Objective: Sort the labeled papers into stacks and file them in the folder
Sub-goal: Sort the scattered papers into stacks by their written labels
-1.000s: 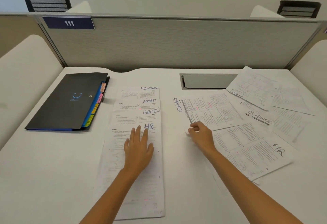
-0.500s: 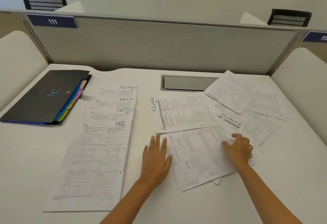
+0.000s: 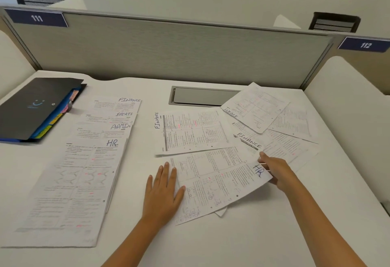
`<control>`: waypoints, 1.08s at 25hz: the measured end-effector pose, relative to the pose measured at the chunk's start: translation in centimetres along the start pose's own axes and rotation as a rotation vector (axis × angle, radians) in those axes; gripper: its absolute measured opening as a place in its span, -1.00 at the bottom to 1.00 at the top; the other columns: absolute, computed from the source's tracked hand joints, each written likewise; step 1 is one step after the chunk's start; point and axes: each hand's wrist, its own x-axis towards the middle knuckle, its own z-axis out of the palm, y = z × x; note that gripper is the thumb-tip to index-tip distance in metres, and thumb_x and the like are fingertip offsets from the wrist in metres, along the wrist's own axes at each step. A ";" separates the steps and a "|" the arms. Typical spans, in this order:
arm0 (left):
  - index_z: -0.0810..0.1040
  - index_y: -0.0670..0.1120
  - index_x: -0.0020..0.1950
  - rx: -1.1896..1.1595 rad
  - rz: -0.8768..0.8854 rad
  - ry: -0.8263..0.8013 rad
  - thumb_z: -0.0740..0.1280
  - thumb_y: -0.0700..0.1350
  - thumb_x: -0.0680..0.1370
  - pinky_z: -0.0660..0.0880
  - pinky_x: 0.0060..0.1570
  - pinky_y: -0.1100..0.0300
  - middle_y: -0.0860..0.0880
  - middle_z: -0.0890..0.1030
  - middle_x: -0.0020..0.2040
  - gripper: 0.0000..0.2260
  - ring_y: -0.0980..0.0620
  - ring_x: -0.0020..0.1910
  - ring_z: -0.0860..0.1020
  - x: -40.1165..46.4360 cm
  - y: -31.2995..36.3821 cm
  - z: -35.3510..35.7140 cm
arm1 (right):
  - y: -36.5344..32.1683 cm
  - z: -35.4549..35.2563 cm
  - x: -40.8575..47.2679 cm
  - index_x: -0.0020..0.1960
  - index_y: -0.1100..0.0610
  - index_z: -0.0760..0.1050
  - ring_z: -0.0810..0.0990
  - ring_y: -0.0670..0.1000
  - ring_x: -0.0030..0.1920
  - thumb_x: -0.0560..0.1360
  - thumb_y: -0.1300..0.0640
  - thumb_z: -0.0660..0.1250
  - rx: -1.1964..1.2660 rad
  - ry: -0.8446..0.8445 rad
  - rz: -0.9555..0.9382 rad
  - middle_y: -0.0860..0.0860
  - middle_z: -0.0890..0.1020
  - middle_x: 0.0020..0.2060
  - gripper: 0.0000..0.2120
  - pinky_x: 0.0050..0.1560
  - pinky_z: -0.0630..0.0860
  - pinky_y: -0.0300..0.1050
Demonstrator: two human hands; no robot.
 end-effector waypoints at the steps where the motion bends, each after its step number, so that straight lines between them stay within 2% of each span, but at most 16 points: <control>1: 0.11 -0.05 0.55 0.001 -0.014 0.000 -0.22 0.29 0.56 0.03 0.46 -0.08 -0.05 0.07 0.57 -0.33 -0.03 0.54 0.06 -0.1 0.2 0.0 | 0.0 -0.2 -0.3 0.04 0.18 0.53 0.63 0.11 -0.13 0.53 -0.04 0.31 0.080 -0.058 0.014 0.15 0.67 -0.09 -0.71 -0.24 0.54 -0.09; 5: 0.21 -0.12 0.52 -0.005 -0.111 -0.001 -0.21 0.26 0.58 0.15 0.42 -0.13 -0.11 0.17 0.54 -0.33 -0.08 0.51 0.18 -0.5 1.4 -0.1 | 1.9 1.2 -2.0 0.14 0.18 0.50 0.60 0.07 -0.05 0.49 -0.17 0.27 0.560 -0.125 -0.120 0.12 0.65 -0.05 -0.56 -0.09 0.52 -0.07; 7: 0.27 -0.16 0.49 -0.021 -0.158 -0.021 -0.23 0.24 0.59 0.21 0.38 -0.15 -0.15 0.23 0.52 -0.32 -0.11 0.48 0.25 -0.9 2.0 -0.2 | 3.3 2.4 -2.7 0.17 0.13 0.51 0.63 0.02 -0.01 0.40 -0.30 0.25 0.667 -0.149 -0.132 0.08 0.68 -0.03 -0.43 0.06 0.53 -0.05; 8: 0.29 -0.18 0.47 -0.033 -0.177 -0.027 -0.24 0.23 0.59 0.23 0.36 -0.16 -0.17 0.26 0.50 -0.31 -0.13 0.47 0.28 -1.0 2.3 -0.2 | 3.9 2.9 -3.0 0.17 0.10 0.52 0.64 0.01 0.03 0.37 -0.31 0.26 0.675 -0.173 -0.135 0.05 0.69 0.00 -0.42 0.10 0.53 -0.04; 10: 0.31 -0.20 0.46 -0.039 -0.206 -0.018 -0.24 0.22 0.59 0.25 0.35 -0.18 -0.19 0.29 0.49 -0.30 -0.15 0.45 0.30 -1.3 3.0 -0.2 | 4.9 3.7 -3.2 0.18 0.10 0.51 0.65 0.01 0.06 0.48 -0.15 0.29 0.613 -0.189 -0.147 0.03 0.69 0.03 -0.59 0.09 0.56 0.00; 12: 0.30 -0.22 0.46 -0.044 -0.220 -0.002 -0.25 0.22 0.59 0.24 0.35 -0.18 -0.20 0.28 0.49 -0.29 -0.16 0.46 0.29 -1.7 3.5 0.1 | 5.6 4.3 -3.0 0.18 0.16 0.49 0.65 0.05 0.04 0.53 0.12 0.33 0.456 -0.150 -0.157 0.07 0.68 0.04 -0.76 0.04 0.60 0.04; 15: 0.24 -0.20 0.49 -0.084 -0.218 0.037 -0.29 0.26 0.56 0.14 0.40 -0.14 -0.18 0.21 0.52 -0.26 -0.13 0.50 0.20 -2.4 3.8 0.6 | 6.1 4.6 -2.1 0.11 0.18 0.51 0.66 0.08 -0.01 0.50 0.34 0.29 0.254 -0.055 -0.171 0.09 0.66 0.04 -0.79 0.01 0.62 0.09; 17: 0.16 -0.17 0.52 -0.149 -0.220 0.101 -0.33 0.30 0.53 0.04 0.45 -0.08 -0.14 0.10 0.55 -0.22 -0.08 0.53 0.09 -2.7 3.7 0.6 | 5.7 4.1 -1.8 0.10 0.17 0.50 0.62 0.07 0.01 0.50 0.35 0.27 0.156 0.026 -0.196 0.10 0.64 0.06 -0.78 0.02 0.60 0.03; 20: 0.12 -0.14 0.54 -0.226 -0.242 0.144 -0.24 0.26 0.50 -0.05 0.49 0.01 -0.08 0.03 0.57 -0.27 -0.02 0.55 -0.01 -2.7 3.6 0.5 | 4.6 2.3 -1.3 0.24 0.21 0.43 0.52 0.09 0.05 0.52 0.33 0.21 0.050 0.183 -0.241 0.12 0.57 0.14 -0.70 0.08 0.50 -0.03; 24: 0.24 -0.14 0.51 -0.226 -0.253 0.161 -0.18 0.21 0.51 0.04 0.48 -0.02 -0.09 0.17 0.55 -0.31 -0.06 0.54 0.11 -2.8 3.2 0.7 | 2.6 -1.8 -1.3 0.36 0.20 0.30 0.50 0.15 0.05 0.56 0.30 0.11 0.069 0.438 -0.265 0.13 0.52 0.14 -0.63 0.03 0.40 -0.06; 27: 0.30 -0.14 0.48 -0.236 -0.246 0.172 -0.16 0.19 0.51 0.06 0.47 -0.03 -0.09 0.22 0.53 -0.33 -0.06 0.52 0.15 -2.6 3.1 0.9 | 1.3 -5.1 -1.0 0.29 0.23 0.34 0.54 0.25 0.10 0.56 0.30 0.08 0.063 0.639 -0.315 0.23 0.54 0.16 -0.69 0.07 0.47 0.07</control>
